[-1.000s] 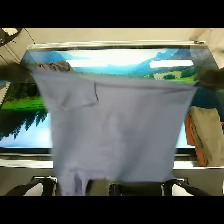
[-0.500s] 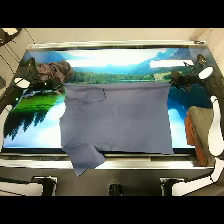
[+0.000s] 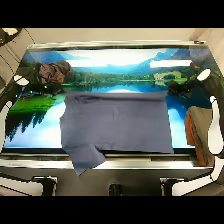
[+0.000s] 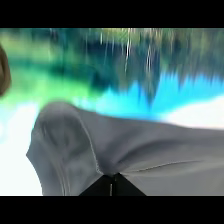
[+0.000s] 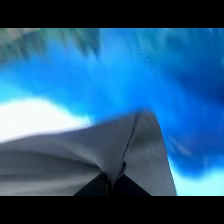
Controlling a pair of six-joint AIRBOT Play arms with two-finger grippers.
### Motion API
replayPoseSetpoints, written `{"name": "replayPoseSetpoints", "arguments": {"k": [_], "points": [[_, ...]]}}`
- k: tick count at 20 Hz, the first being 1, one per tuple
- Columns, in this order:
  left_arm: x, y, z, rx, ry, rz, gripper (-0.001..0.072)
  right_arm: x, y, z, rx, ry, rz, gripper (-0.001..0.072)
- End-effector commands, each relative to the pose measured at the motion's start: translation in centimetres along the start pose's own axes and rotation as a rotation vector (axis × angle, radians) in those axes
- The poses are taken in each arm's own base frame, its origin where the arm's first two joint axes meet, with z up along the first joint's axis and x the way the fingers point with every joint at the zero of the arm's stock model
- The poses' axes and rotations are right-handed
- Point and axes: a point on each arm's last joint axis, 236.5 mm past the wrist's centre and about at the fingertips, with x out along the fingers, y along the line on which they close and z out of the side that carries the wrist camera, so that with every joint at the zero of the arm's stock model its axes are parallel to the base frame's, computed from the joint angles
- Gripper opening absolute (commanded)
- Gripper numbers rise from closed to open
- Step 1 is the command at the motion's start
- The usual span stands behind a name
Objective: Fold the shirts.
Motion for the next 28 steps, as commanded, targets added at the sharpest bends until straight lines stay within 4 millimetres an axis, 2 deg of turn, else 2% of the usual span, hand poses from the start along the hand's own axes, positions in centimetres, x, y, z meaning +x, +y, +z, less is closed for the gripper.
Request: {"name": "replayPoseSetpoints", "arguments": {"k": [1, 5, 9, 12, 15, 16, 17, 18, 20, 22, 24, 26, 28], "points": [[-0.9, 0.0, -9.0, -0.017, 0.365, -0.037, 0.0022, -1.0, -3.2, -7.8, -0.047, 0.344, -0.121, 0.0056], [-1.9, 2.0, -12.9, -0.042, 0.522, 0.042, 0.0022, -1.1, -3.4, -8.8, -0.043, 0.392, -0.126, 0.0056], [-1.5, 2.5, -14.2, -0.061, 0.556, 0.054, 0.0021, -0.1, -4.1, -10.3, -0.027, 0.460, -0.138, 0.0056], [-1.3, 2.7, -14.3, -0.066, 0.561, 0.055, 0.0021, 0.6, -4.8, -10.8, -0.023, 0.464, -0.152, 0.0056], [-1.1, 2.8, -14.5, -0.070, 0.569, 0.054, 0.0025, 1.5, -5.1, -12.2, -0.005, 0.493, -0.149, 0.0059], [-1.1, 2.8, -14.4, -0.070, 0.566, 0.054, 0.0113, 1.5, -5.1, -12.2, -0.001, 0.495, -0.150, 0.0178], [-1.5, 2.8, -14.3, -0.072, 0.570, 0.052, 0.0350, 1.0, -4.9, -12.2, -0.005, 0.494, -0.147, 0.0411], [-2.1, 2.8, -14.2, -0.075, 0.582, 0.047, 0.0468, 0.1, -4.8, -12.1, -0.035, 0.491, -0.146, 0.0522], [-4.2, 3.0, -14.0, -0.089, 0.591, 0.040, 0.0468, -2.6, -5.0, -11.3, -0.056, 0.444, -0.173, 0.0524], [-6.5, 3.2, -14.6, -0.113, 0.584, 0.038, 0.0467, -5.7, -5.8, -11.1, 0.006, 0.410, -0.179, 0.0524], [-7.5, 3.6, -17.1, -0.134, 0.555, 0.042, 0.0466, -8.3, -7.1, -11.8, 0.052, 0.420, -0.184, 0.0516], [-7.2, 3.5, -22.5, -0.190, 0.579, 0.038, 0.0465, -9.4, -7.7, -12.6, 0.083, 0.423, -0.187, 0.0515], [-6.6, 2.3, -28.4, -0.225, 0.618, -0.015, 0.0464, -9.6, -7.3, -13.5, 0.083, 0.429, -0.181, 0.0515]]}}
